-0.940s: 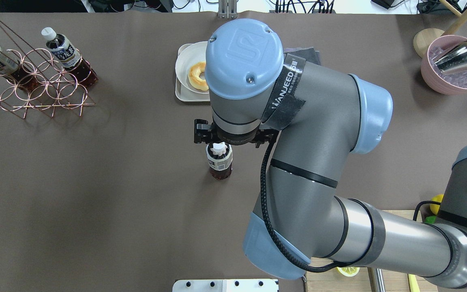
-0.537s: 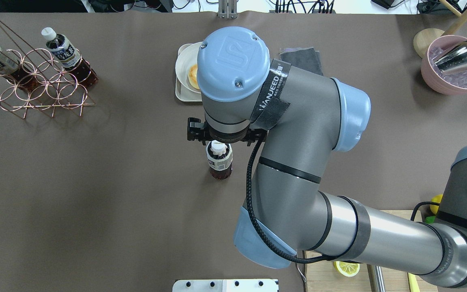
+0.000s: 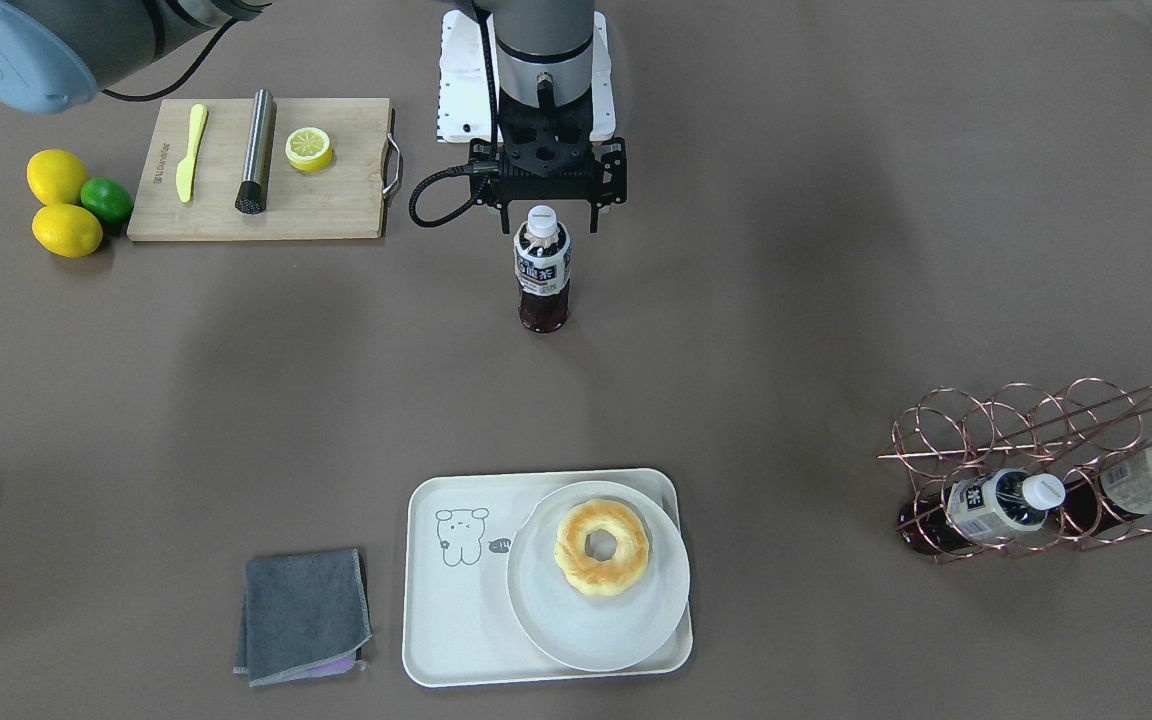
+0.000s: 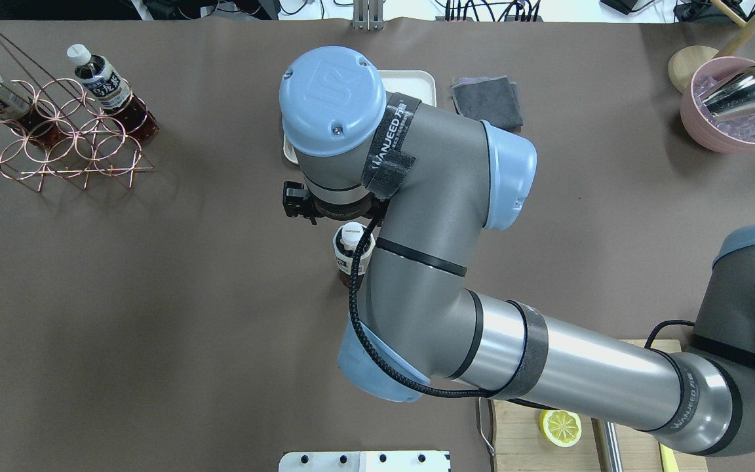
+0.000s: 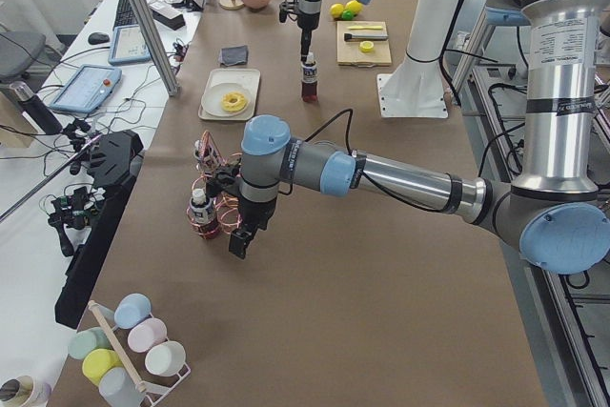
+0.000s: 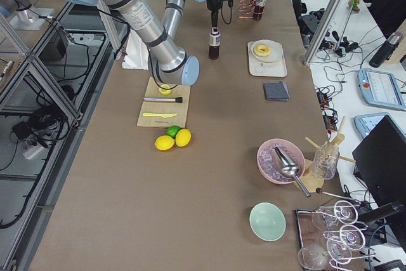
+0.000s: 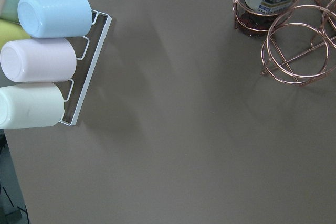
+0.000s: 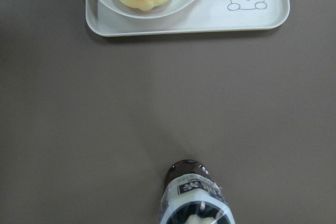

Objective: Place tea on tray
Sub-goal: 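Lower the right gripper around the bottle neck and close it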

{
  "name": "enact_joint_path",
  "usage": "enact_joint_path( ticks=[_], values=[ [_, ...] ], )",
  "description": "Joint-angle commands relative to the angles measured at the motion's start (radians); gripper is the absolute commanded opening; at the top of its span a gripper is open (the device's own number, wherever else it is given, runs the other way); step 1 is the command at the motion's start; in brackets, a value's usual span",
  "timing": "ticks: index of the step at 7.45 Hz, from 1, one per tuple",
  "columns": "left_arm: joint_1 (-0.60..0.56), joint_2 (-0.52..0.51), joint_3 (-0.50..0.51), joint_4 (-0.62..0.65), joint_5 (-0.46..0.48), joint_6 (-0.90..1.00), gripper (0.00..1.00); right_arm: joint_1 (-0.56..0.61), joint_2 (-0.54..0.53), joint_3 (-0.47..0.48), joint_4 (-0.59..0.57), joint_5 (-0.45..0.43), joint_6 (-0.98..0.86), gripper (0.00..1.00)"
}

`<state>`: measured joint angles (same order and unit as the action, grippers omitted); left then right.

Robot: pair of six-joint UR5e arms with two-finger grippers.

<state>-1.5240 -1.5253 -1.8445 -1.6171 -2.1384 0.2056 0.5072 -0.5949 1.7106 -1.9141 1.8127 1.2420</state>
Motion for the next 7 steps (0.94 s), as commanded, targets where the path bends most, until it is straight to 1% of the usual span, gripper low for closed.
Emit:
enact_joint_path(
  ticks=[1,3,4,6,7],
  values=[
    [0.001,-0.012,0.017,-0.001,-0.002,0.0,0.98,0.001,-0.014,-0.006,0.003,0.0,0.001,0.9],
    [0.001,-0.018,0.016,-0.001,-0.002,-0.002,0.98,0.001,-0.022,-0.005,0.004,0.0,0.001,0.86],
    [0.001,-0.022,0.019,0.0,0.0,-0.002,0.98,0.001,-0.02,-0.002,0.004,0.0,0.002,0.75],
    [0.001,-0.026,0.017,0.0,-0.002,0.0,0.98,0.001,-0.017,-0.002,0.004,0.005,0.025,0.23],
    [0.001,-0.03,0.019,0.0,-0.002,-0.002,0.98,0.001,-0.02,0.0,0.004,0.005,0.025,0.01]
  ],
)
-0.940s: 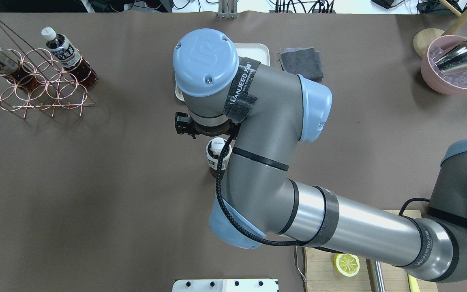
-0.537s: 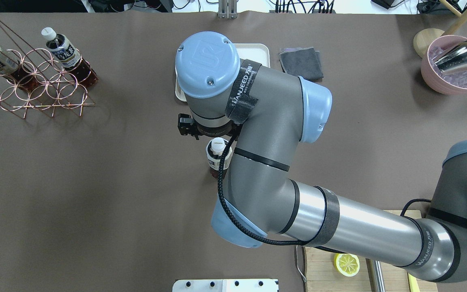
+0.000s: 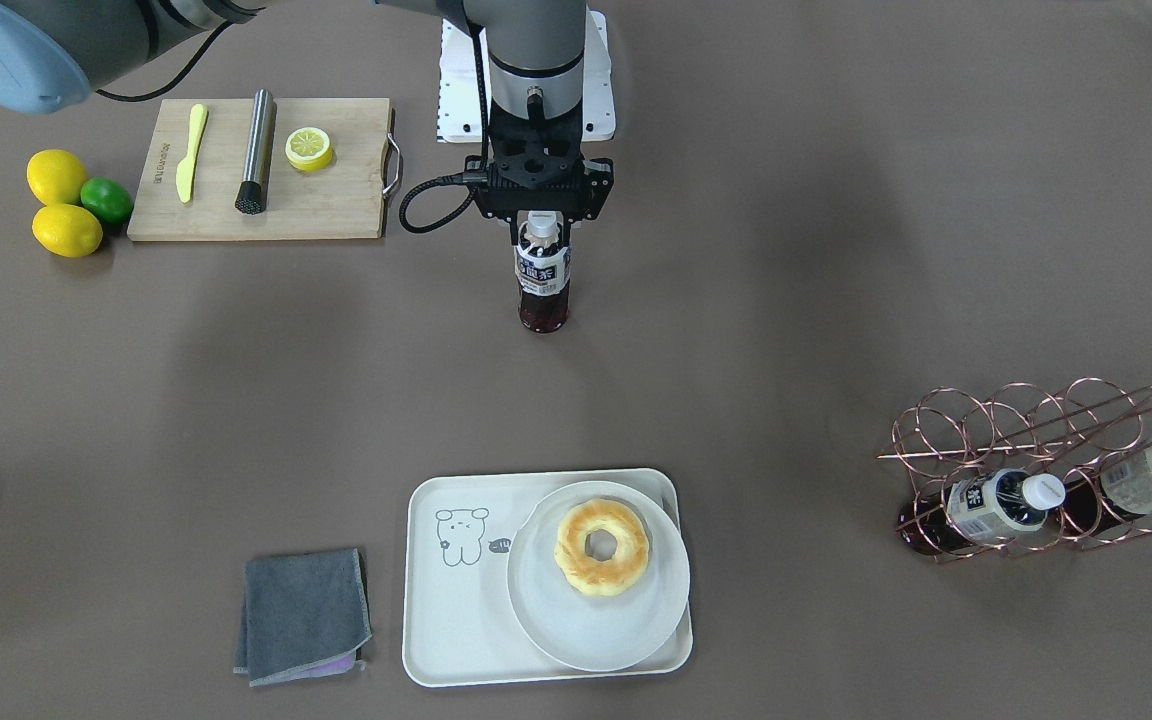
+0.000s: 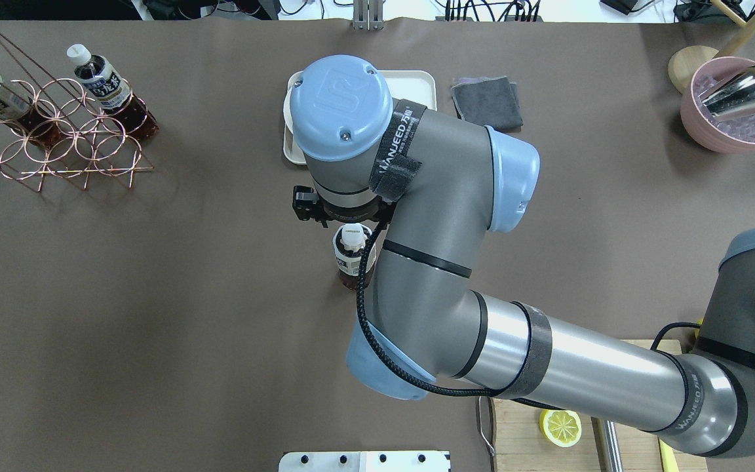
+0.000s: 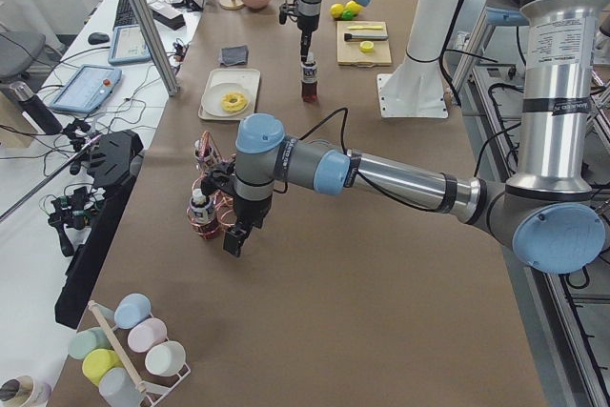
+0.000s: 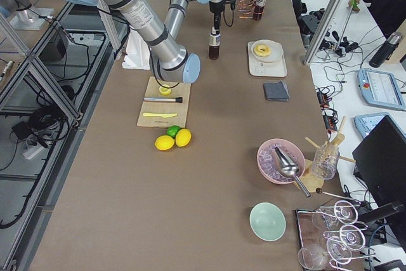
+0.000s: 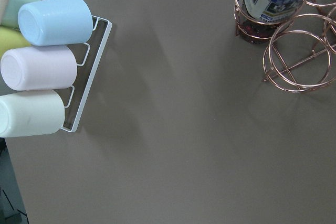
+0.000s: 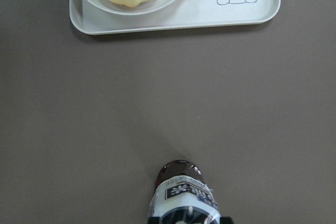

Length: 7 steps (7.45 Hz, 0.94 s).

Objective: Place tea on tray
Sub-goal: 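Lower the right gripper around the bottle neck and close it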

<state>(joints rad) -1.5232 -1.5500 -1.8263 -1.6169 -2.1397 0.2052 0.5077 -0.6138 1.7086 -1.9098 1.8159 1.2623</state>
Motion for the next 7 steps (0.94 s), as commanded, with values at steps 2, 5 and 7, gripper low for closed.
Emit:
enact_joint_path(
  ticks=[2,5,7],
  values=[
    [0.0,-0.008,0.002,0.0,0.001,-0.001,0.98,0.0,-0.001,0.009,-0.003,0.002,0.005,0.0],
    [0.0,-0.009,0.001,0.0,0.001,-0.001,0.98,0.008,-0.001,0.006,-0.005,0.005,-0.001,0.64],
    [0.0,-0.009,0.001,0.0,0.001,-0.001,0.98,0.014,0.003,0.005,-0.005,0.005,-0.004,1.0]
  ],
)
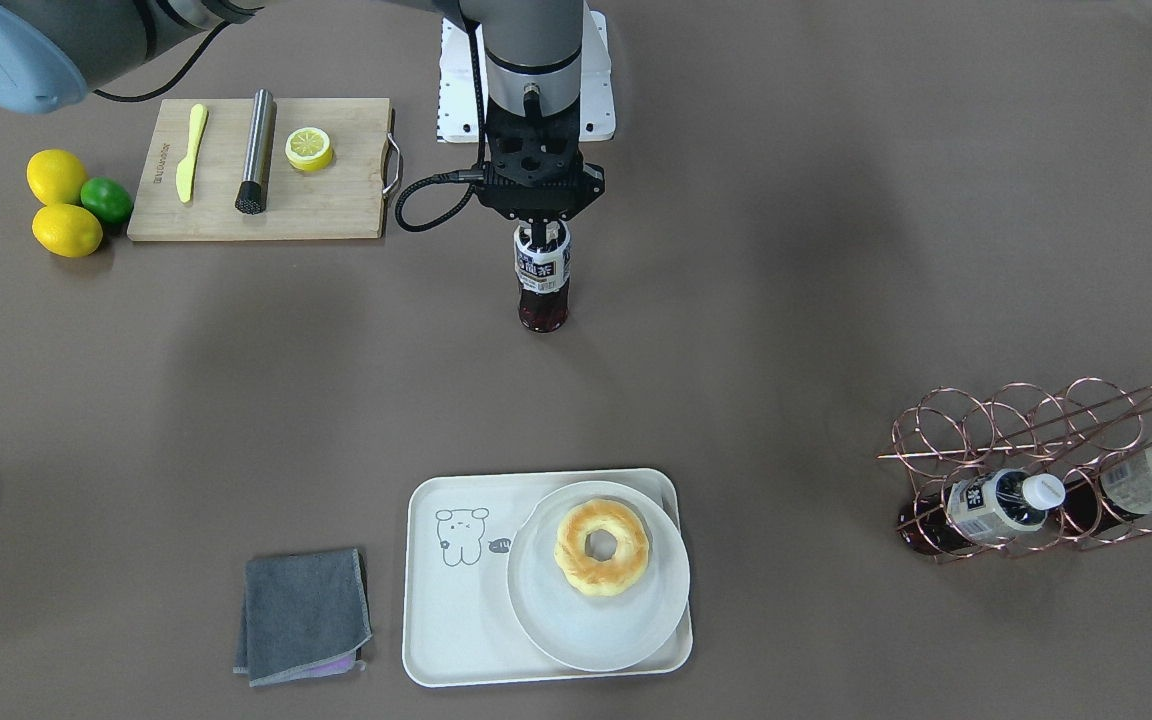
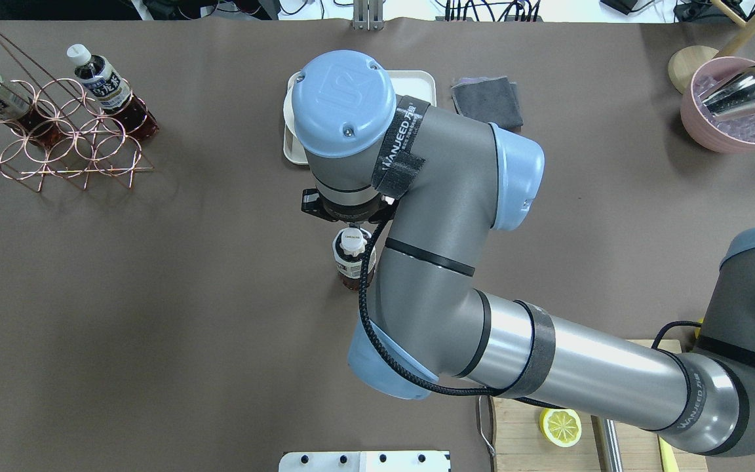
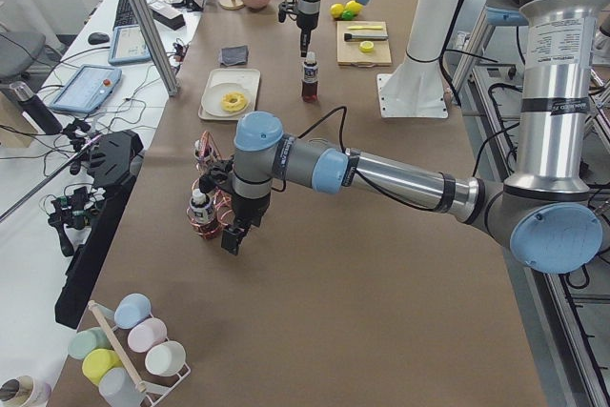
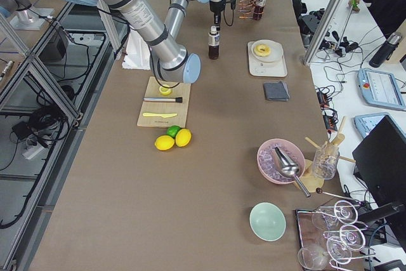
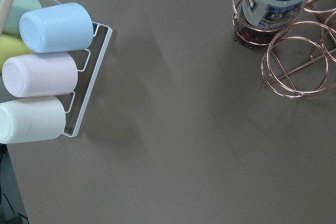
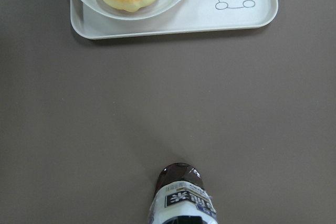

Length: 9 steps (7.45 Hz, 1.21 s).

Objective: Place tea on tray
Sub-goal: 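Lower the right gripper around the bottle neck and close it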

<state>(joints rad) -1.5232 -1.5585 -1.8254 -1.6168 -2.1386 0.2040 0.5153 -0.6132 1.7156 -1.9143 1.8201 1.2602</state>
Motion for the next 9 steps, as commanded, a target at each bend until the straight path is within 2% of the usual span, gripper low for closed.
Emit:
enact_joint_path(
  ticks=[1,6,7,8,9],
  values=[
    [0.0,0.0,0.0,0.0,0.0,0.0,0.98,0.006,0.006,-0.002,0.0,0.001,0.001,1.0],
    [0.0,-0.012,0.009,0.0,0.0,0.002,0.98,-0.003,-0.005,-0.007,0.003,-0.001,0.01,0.99],
    [0.002,-0.014,0.012,0.0,0.0,0.0,0.98,-0.008,-0.003,-0.008,0.001,-0.001,0.013,0.91],
    [0.002,-0.023,0.02,0.0,0.0,0.002,0.98,-0.009,-0.003,-0.008,0.001,-0.002,0.025,0.77],
    [0.002,-0.026,0.023,0.0,0.0,0.002,0.98,-0.011,-0.005,-0.008,0.001,-0.002,0.027,0.55]
  ],
)
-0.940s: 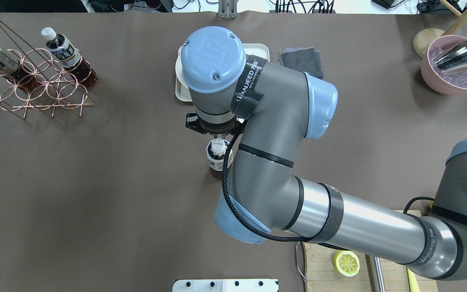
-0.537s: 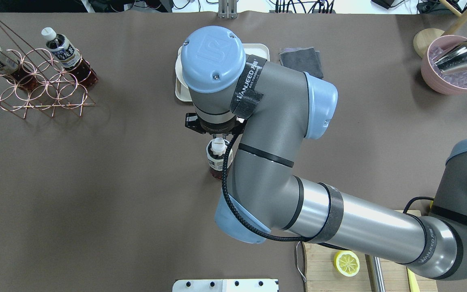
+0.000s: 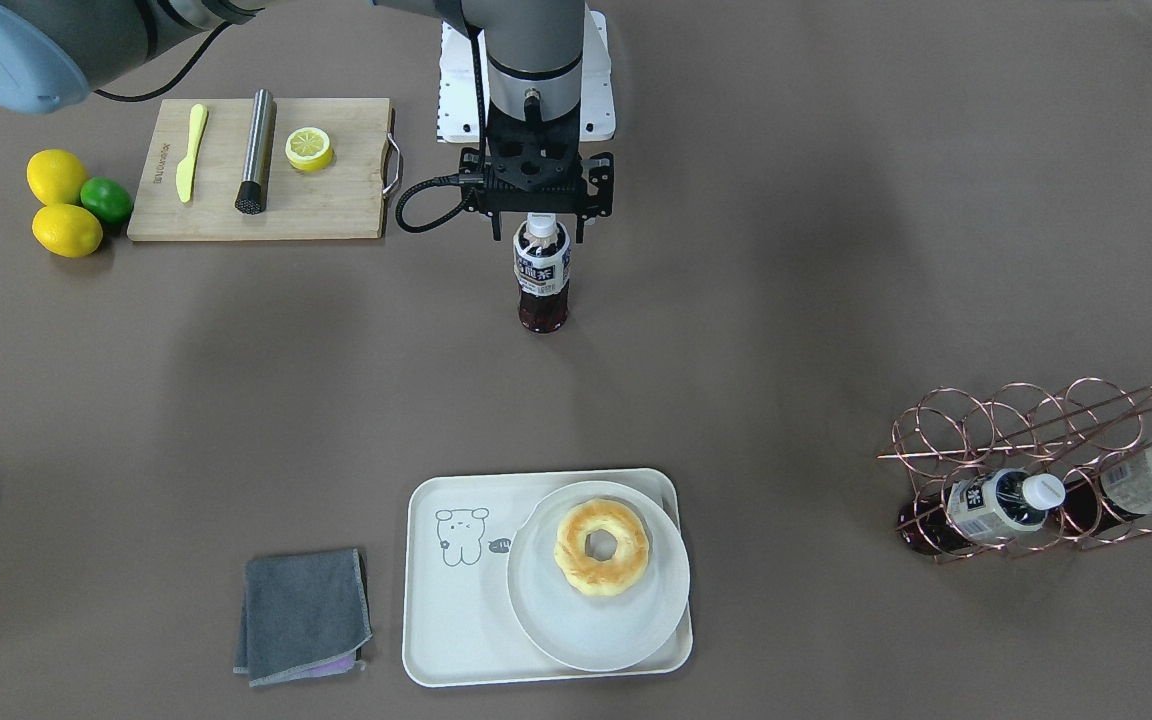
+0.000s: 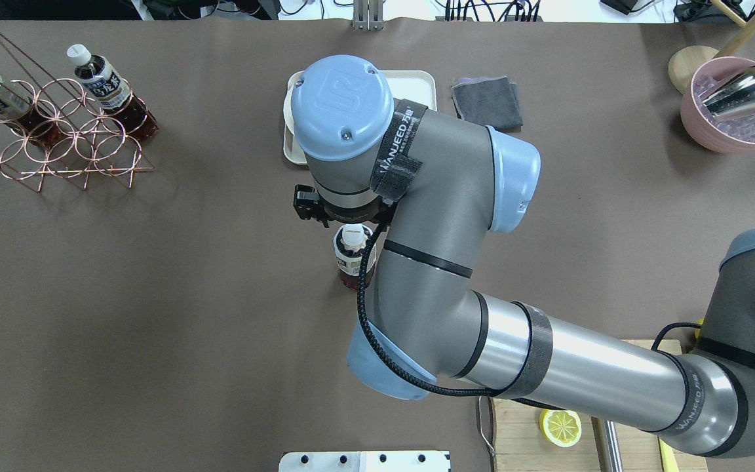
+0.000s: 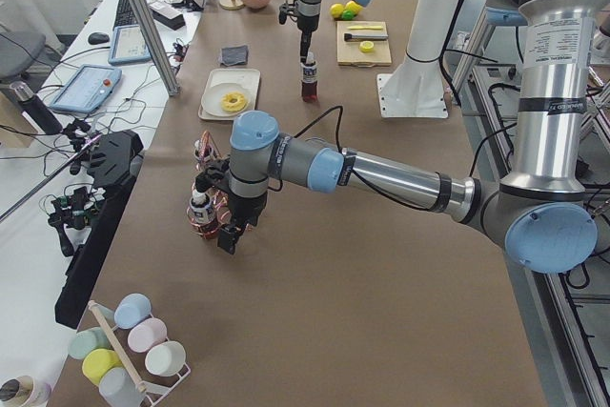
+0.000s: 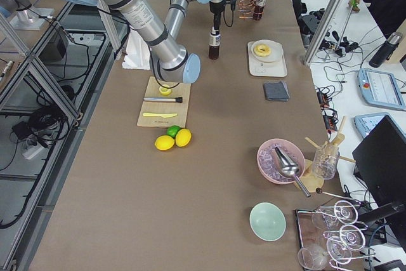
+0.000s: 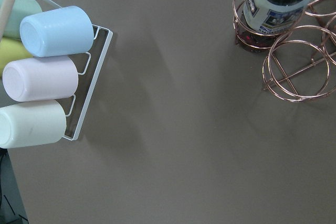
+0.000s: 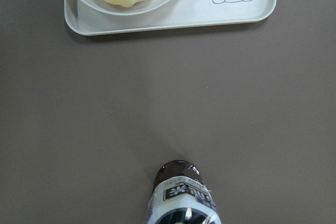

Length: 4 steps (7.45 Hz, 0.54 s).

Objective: Place tea on tray
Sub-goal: 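Lower the right gripper around the bottle neck and close it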

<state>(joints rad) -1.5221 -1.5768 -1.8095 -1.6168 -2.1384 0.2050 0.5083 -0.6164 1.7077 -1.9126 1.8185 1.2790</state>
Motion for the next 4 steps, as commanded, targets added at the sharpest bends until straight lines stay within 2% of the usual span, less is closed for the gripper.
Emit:
enact_joint_path(
  ticks=[1,4],
  values=[
    [0.0,-0.009,0.007,0.0,-0.002,0.001,0.98,-0.004,0.0,0.001,-0.002,0.001,0.008,0.56],
    [0.0,-0.014,0.012,0.0,0.0,0.001,0.98,-0.004,0.003,0.009,-0.006,0.001,0.009,0.56]
  ],
)
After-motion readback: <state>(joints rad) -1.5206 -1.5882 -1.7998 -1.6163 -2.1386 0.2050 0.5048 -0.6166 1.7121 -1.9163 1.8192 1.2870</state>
